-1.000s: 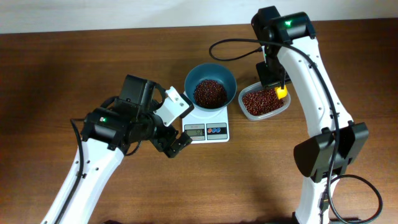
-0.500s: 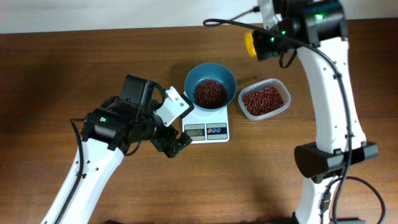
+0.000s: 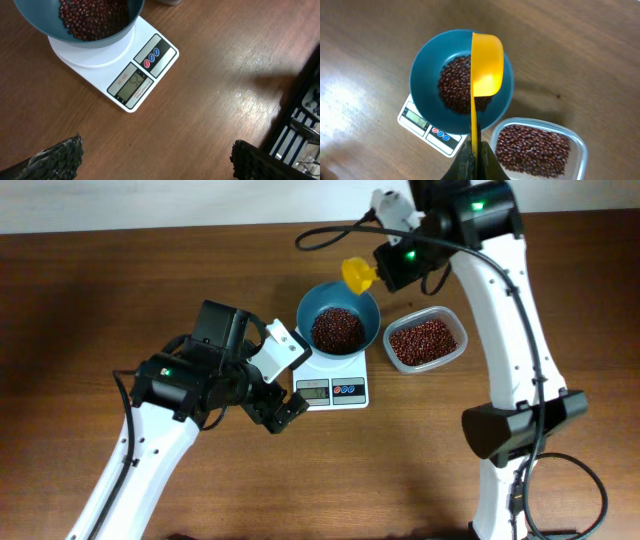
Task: Scoop item into bowl and weigh 50g on scale
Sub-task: 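Carry the filled scoop with the right gripper over the teal bowl, then lower and tilt the scoop into the bowl with the right gripper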
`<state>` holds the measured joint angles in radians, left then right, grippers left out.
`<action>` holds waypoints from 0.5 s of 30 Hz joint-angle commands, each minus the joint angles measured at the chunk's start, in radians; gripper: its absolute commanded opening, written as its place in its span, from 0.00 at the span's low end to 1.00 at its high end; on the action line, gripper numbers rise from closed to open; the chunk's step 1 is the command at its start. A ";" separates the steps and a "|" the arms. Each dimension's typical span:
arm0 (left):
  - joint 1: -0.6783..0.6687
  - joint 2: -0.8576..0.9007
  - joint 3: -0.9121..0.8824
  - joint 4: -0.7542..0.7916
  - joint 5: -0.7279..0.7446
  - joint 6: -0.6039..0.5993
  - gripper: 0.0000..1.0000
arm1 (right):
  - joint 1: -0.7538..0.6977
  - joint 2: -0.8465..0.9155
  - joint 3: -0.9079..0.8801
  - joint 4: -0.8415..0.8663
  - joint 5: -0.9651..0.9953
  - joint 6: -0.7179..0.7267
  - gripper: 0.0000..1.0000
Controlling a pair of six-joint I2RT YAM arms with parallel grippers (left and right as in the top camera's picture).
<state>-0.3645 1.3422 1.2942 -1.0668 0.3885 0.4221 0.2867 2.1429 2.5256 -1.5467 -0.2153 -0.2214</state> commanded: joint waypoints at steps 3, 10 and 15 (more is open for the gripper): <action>-0.002 -0.002 0.014 -0.002 0.013 -0.010 0.99 | 0.032 0.011 -0.067 -0.001 -0.017 -0.038 0.04; -0.002 -0.002 0.014 -0.002 0.013 -0.010 0.99 | 0.084 0.011 -0.178 0.008 0.144 -0.067 0.04; -0.002 -0.002 0.014 -0.002 0.013 -0.010 0.99 | 0.093 0.011 -0.182 0.027 0.174 -0.067 0.04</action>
<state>-0.3645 1.3422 1.2942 -1.0668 0.3885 0.4221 0.3759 2.1479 2.3501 -1.5341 -0.0864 -0.2749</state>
